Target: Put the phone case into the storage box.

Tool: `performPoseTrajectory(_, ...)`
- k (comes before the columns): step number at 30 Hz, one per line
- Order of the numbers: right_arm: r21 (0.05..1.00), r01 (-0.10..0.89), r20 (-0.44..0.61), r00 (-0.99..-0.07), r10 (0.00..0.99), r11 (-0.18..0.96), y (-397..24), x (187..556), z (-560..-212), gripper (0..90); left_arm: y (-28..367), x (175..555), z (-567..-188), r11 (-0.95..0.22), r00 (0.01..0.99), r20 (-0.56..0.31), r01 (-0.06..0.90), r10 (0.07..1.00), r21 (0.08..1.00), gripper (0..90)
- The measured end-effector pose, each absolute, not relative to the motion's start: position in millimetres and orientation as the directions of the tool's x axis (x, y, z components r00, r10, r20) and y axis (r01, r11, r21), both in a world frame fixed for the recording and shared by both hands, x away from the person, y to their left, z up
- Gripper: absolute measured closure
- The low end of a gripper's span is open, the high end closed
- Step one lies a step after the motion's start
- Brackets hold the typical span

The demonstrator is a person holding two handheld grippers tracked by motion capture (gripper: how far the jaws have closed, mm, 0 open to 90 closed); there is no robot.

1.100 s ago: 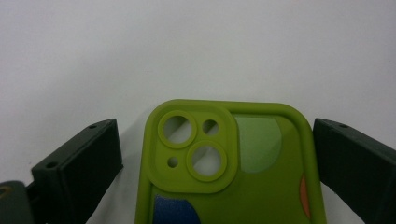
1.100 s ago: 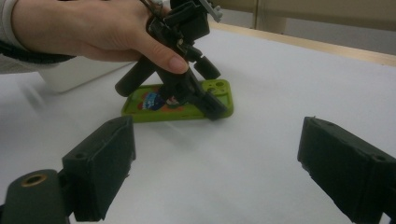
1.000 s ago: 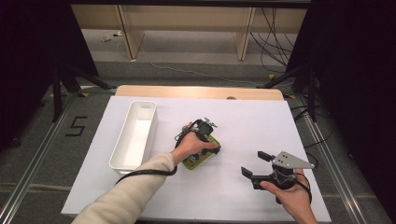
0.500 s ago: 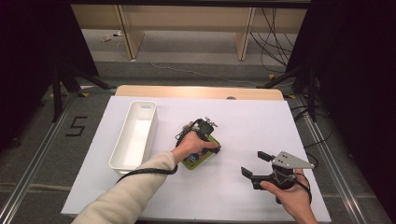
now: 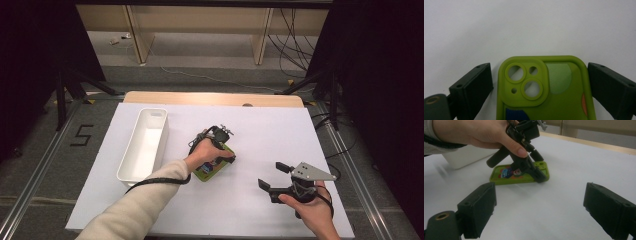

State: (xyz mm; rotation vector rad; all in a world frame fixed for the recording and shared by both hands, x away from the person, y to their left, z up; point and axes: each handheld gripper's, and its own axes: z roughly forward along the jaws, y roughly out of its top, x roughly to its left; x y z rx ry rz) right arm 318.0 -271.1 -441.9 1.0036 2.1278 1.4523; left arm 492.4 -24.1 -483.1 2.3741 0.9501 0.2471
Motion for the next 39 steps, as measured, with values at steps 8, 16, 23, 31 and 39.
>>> performPoseTrajectory(8, 0.913, 0.348, 0.086, -0.676, 0.731, 0.214, -271.2, 318.1, -442.3, 12.5, -24.8, 492.3, -482.3, -0.590, 0.729, -0.035, 0.581, 0.684, 0.561, 9.1)
performPoseTrajectory(16, 0.913, 0.347, 0.088, -0.678, 0.730, 0.212, -270.7, 318.1, -442.4, 12.4, -25.9, 490.4, -481.1, -0.592, 0.728, -0.024, 0.575, 0.685, 0.565, 14.3)
performPoseTrajectory(23, 0.913, 0.348, 0.087, -0.678, 0.729, 0.214, -270.6, 318.3, -442.6, 12.5, -26.2, 489.7, -481.2, -0.588, 0.725, -0.024, 0.576, 0.688, 0.568, 14.8)
performPoseTrajectory(31, 0.913, 0.347, 0.086, -0.679, 0.729, 0.216, -270.6, 318.4, -442.8, 12.5, -26.3, 489.3, -481.2, -0.583, 0.722, -0.026, 0.580, 0.692, 0.569, 15.3)
performPoseTrajectory(39, 0.913, 0.347, 0.087, -0.680, 0.728, 0.215, -270.5, 318.3, -442.8, 12.4, -25.8, 489.3, -481.0, -0.588, 0.727, -0.026, 0.575, 0.686, 0.569, 15.8)
